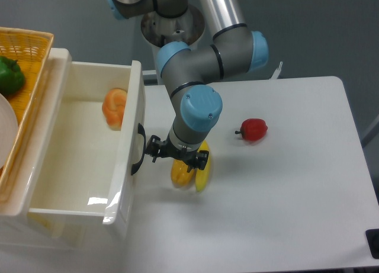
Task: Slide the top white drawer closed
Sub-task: 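Push the white drawer inward into the cabinet with the gripper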
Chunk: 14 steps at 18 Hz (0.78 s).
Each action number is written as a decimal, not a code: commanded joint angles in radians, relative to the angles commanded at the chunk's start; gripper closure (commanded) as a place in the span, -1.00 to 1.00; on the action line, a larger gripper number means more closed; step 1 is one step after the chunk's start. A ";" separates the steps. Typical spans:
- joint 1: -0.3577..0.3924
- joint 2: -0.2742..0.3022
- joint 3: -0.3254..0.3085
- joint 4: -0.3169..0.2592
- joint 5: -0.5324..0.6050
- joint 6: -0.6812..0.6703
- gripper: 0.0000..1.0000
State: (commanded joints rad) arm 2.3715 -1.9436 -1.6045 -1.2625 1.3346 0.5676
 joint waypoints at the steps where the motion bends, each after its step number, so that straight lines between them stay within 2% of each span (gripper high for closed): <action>1: -0.002 0.002 0.000 0.000 0.000 0.000 -1.00; 14: -0.035 0.012 0.011 0.000 0.000 0.000 -1.00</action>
State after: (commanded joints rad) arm 2.3363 -1.9313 -1.5938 -1.2625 1.3346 0.5676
